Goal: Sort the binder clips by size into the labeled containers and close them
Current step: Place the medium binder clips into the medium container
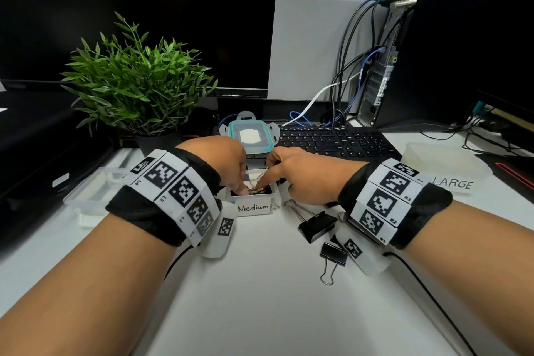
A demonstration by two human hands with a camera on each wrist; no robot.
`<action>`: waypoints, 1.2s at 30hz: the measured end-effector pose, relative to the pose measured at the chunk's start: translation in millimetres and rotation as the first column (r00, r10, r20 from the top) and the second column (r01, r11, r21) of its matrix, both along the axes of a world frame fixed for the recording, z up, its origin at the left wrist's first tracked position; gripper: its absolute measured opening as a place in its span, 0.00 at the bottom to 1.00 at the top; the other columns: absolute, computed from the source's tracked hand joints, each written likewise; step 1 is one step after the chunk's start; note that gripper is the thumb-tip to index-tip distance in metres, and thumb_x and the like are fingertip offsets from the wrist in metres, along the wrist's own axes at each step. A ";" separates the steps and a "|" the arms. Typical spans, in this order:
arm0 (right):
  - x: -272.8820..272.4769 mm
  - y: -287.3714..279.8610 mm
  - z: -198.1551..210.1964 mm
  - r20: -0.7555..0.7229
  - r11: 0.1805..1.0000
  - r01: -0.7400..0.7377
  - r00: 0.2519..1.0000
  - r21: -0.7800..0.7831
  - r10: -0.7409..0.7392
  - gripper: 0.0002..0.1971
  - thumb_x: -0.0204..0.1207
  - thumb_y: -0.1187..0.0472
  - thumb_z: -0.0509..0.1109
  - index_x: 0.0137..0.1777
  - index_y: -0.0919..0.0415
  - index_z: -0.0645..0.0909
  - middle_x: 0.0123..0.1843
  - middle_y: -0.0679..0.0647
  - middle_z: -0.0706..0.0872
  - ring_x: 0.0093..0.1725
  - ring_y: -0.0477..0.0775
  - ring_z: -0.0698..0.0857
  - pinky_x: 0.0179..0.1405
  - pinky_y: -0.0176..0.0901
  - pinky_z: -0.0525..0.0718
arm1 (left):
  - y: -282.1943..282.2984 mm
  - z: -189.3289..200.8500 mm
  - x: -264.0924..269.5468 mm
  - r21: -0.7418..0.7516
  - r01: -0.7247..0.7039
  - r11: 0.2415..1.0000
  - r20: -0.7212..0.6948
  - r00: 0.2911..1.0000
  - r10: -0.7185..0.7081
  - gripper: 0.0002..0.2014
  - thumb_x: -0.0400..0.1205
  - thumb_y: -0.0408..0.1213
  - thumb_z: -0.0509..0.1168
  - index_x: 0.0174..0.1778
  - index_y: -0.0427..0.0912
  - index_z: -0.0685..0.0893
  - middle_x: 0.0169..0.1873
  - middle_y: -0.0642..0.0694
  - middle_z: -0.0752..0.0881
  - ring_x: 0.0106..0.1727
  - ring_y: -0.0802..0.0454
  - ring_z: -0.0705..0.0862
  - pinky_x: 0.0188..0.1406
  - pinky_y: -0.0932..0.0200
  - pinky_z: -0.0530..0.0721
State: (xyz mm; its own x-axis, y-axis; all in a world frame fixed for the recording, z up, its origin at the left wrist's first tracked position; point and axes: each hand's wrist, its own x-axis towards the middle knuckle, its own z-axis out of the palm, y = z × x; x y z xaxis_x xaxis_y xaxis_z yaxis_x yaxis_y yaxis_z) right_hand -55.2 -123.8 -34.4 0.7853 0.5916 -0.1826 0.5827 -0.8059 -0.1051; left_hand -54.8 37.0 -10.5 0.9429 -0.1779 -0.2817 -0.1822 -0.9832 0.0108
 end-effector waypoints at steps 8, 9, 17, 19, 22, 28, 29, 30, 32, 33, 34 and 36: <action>-0.5 1.0 -0.3 -0.020 1.000 0.017 1.000 -0.001 -0.017 0.34 0.72 0.76 0.57 0.69 0.40 0.77 0.63 0.52 0.70 0.66 0.54 0.69 0.66 0.51 0.74 | -6.6 -4.1 -2.1 0.023 0.053 0.998 0.055 0.997 -0.054 0.11 0.76 0.40 0.72 0.53 0.45 0.85 0.46 0.50 0.84 0.49 0.51 0.81 0.42 0.61 0.75; -1.3 0.7 0.3 -0.019 1.000 0.018 1.000 0.004 -0.017 0.33 0.72 0.75 0.58 0.69 0.40 0.77 0.63 0.52 0.70 0.66 0.54 0.69 0.66 0.50 0.74 | -6.8 -4.1 -2.8 0.026 0.057 0.998 0.053 0.997 -0.059 0.11 0.76 0.40 0.71 0.53 0.45 0.85 0.46 0.50 0.84 0.48 0.51 0.81 0.42 0.61 0.75; -14.9 -12.3 8.4 0.058 0.993 0.045 0.997 0.111 -0.052 0.18 0.75 0.66 0.64 0.63 0.50 0.75 0.53 0.46 0.69 0.43 0.45 0.73 0.46 0.38 0.73 | -11.1 -0.4 -6.9 -0.053 0.063 0.997 0.087 0.995 -0.059 0.11 0.77 0.48 0.71 0.51 0.47 0.82 0.42 0.52 0.80 0.40 0.55 0.78 0.28 0.65 0.69; -18.4 -17.5 9.4 0.087 0.990 0.038 0.995 0.138 -0.051 0.16 0.75 0.65 0.65 0.61 0.51 0.75 0.53 0.46 0.71 0.39 0.39 0.72 0.43 0.36 0.70 | -12.8 0.0 -7.5 -0.082 0.087 0.993 0.101 0.992 -0.079 0.11 0.77 0.47 0.71 0.50 0.48 0.82 0.41 0.53 0.80 0.43 0.54 0.77 0.28 0.65 0.69; -25.9 -28.1 9.2 0.103 0.997 0.038 0.994 0.071 -0.045 0.06 0.74 0.62 0.65 0.48 0.52 0.77 0.48 0.47 0.77 0.40 0.44 0.76 0.44 0.41 0.77 | -12.8 -0.9 -7.8 -0.101 0.106 0.989 0.097 0.991 -0.096 0.10 0.76 0.45 0.72 0.49 0.48 0.81 0.39 0.54 0.80 0.39 0.56 0.76 0.28 0.65 0.69; -48.9 -42.4 8.4 -0.095 0.994 0.045 0.994 -0.104 -0.055 0.10 0.72 0.48 0.72 0.37 0.52 0.82 0.36 0.46 0.84 0.36 0.47 0.81 0.36 0.41 0.80 | -3.1 0.1 -4.7 -0.096 0.050 0.994 0.078 0.996 -0.043 0.18 0.72 0.47 0.75 0.53 0.50 0.78 0.44 0.54 0.78 0.49 0.53 0.78 0.44 0.60 0.75; -51.6 -42.7 8.0 -0.125 0.992 0.036 0.991 -0.118 -0.051 0.11 0.71 0.46 0.74 0.39 0.53 0.84 0.37 0.46 0.86 0.37 0.46 0.82 0.36 0.39 0.80 | -1.8 0.9 -4.3 -0.093 0.042 0.995 0.069 0.997 -0.036 0.20 0.71 0.50 0.76 0.53 0.51 0.77 0.44 0.55 0.77 0.49 0.52 0.78 0.46 0.59 0.75; -53.6 -42.3 8.2 -0.146 0.991 0.030 0.988 -0.127 -0.049 0.13 0.69 0.44 0.76 0.41 0.53 0.85 0.38 0.46 0.86 0.37 0.46 0.83 0.35 0.38 0.80 | -0.7 1.8 -4.5 -0.090 0.038 0.995 0.059 0.998 -0.033 0.22 0.69 0.52 0.76 0.53 0.53 0.75 0.46 0.55 0.77 0.50 0.52 0.77 0.47 0.59 0.76; -55.4 -40.2 9.8 -0.162 0.990 0.036 0.985 -0.134 -0.058 0.15 0.66 0.43 0.78 0.45 0.52 0.86 0.38 0.44 0.86 0.37 0.45 0.83 0.35 0.36 0.79 | 0.2 2.7 -6.0 -0.085 0.029 0.996 0.028 0.999 -0.026 0.27 0.66 0.55 0.77 0.56 0.53 0.74 0.50 0.54 0.78 0.52 0.52 0.77 0.52 0.57 0.78; -56.0 -39.0 10.8 -0.162 0.989 0.039 0.985 -0.142 -0.062 0.16 0.65 0.43 0.79 0.48 0.52 0.86 0.38 0.43 0.85 0.36 0.44 0.82 0.36 0.36 0.80 | 0.0 2.6 -7.1 -0.082 0.025 0.996 0.010 1.000 -0.024 0.29 0.66 0.55 0.77 0.60 0.52 0.75 0.53 0.54 0.78 0.54 0.52 0.78 0.55 0.57 0.78; -56.1 -37.8 11.1 -0.159 0.987 0.037 0.985 -0.156 -0.062 0.18 0.65 0.44 0.79 0.50 0.52 0.86 0.38 0.42 0.84 0.36 0.43 0.81 0.38 0.37 0.81 | -0.9 2.0 -8.1 -0.080 0.022 0.997 -0.002 1.000 -0.022 0.32 0.66 0.54 0.77 0.65 0.50 0.75 0.56 0.53 0.79 0.57 0.51 0.78 0.58 0.56 0.78; -56.9 -35.7 11.2 -0.154 0.983 0.030 0.986 -0.181 -0.058 0.22 0.64 0.44 0.80 0.55 0.52 0.86 0.37 0.41 0.83 0.37 0.43 0.80 0.43 0.38 0.82 | -2.8 1.3 -9.3 -0.087 0.019 0.996 -0.007 1.000 -0.019 0.36 0.67 0.53 0.77 0.70 0.49 0.75 0.62 0.52 0.80 0.62 0.51 0.79 0.63 0.54 0.78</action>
State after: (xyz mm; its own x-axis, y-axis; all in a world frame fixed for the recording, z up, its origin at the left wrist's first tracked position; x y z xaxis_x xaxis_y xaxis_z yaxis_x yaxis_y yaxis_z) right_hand -112.1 -159.5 -23.2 0.7625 0.5043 -0.4054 0.5338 -0.8443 -0.0464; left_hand -64.1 34.2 -9.2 0.9370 -0.2199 -0.2715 -0.2006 -0.9748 0.0973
